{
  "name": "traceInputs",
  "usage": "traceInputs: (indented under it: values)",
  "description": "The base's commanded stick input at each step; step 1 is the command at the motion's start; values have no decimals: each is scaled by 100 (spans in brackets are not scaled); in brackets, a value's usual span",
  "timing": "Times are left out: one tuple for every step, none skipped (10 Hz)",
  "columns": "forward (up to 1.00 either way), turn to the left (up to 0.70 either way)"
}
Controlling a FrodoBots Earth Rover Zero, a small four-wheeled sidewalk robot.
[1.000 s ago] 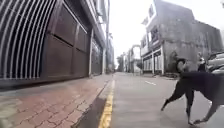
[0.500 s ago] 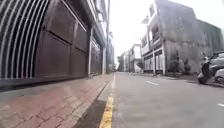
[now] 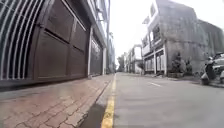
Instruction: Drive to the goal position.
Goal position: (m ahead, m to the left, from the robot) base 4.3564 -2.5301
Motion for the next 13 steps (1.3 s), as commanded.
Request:
traceInputs:
  values:
    - [45,-2]
    - [45,0]
    - [45,0]
    - [45,0]
    - [45,0]
    - [45,0]
    - [45,0]
    - [45,0]
    - [45,0]
    - [45,0]
    - [45,0]
    - [45,0]
    - [45,0]
